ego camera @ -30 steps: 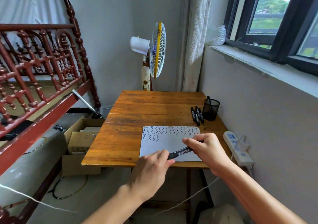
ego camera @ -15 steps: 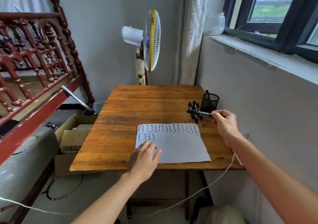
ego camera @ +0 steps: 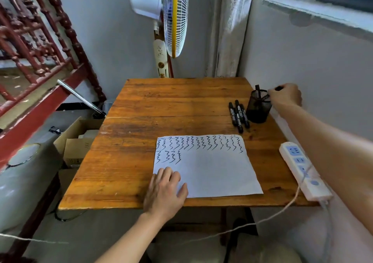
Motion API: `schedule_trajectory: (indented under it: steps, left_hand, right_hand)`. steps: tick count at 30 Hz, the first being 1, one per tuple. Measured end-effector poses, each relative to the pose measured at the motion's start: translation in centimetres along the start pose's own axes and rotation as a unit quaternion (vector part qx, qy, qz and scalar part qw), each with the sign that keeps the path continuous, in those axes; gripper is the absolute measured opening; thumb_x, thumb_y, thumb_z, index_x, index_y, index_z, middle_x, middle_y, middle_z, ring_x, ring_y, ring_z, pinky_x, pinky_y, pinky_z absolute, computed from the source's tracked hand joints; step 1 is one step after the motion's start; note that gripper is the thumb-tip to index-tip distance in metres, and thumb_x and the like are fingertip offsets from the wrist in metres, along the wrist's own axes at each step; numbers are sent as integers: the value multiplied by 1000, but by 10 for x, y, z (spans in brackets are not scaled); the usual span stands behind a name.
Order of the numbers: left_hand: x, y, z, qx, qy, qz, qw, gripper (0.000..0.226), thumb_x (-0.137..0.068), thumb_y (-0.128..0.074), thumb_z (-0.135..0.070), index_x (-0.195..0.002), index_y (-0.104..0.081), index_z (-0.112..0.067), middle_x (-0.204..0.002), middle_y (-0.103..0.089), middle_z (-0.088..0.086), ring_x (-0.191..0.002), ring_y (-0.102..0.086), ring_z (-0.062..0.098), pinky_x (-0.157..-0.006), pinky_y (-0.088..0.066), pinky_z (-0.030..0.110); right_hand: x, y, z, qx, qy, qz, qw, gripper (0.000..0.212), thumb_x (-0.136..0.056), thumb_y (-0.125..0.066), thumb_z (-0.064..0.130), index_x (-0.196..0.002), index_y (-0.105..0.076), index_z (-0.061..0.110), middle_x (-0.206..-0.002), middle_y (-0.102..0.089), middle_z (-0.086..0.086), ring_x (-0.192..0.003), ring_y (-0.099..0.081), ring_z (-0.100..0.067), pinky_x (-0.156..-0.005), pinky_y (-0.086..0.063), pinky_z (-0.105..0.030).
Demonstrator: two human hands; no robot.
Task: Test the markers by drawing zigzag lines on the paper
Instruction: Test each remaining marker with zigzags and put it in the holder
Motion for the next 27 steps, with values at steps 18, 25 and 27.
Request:
schedule_trajectory:
  steps: [18, 25, 27]
  left_hand:
    - [1, -2, 1, -27, 12, -1, 1000, 23, -80, -48, -39, -80, -54, -17, -79, -53, 0, -74, -49, 19, -64, -47, 34]
    - [1, -4, 2, -27, 8, -5, 1000, 23, -81, -49, -40, -80, -54, -17, -79, -53, 0, -74, -49, 18, -63, -46, 33]
    - [1, -4, 1, -23, 7, -7, 1000, 23, -81, -49, -40, -79, -54, -17, -78, -53, 0, -74, -49, 18, -63, -45, 32]
  right_hand:
    - [52, -105, -16, 320, 203, 142, 914, 31, -92, -56, 38, -98, -67, 10, -85, -65, -9, -77, -61, -29, -60, -45, -33]
    - [59, -121, -14, 364, 186, 120, 905, 16, -93, -53, 24, -93, -62, 11, -82, -53, -8, -84, -60, -33, -64, -39, -35]
    - [63, -116, -14, 346, 181, 118, 913, 21, -94, -52, 29, -94, -62, 10, -82, -55, -8, -77, -55, -31, -64, -40, -35]
Point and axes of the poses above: each hand's wrist, its own x-axis away from the middle knuckle, its own y-axis out of the back of the hand, z = x × y, the point moved 2 cm from there along -x, towards the middle knuckle
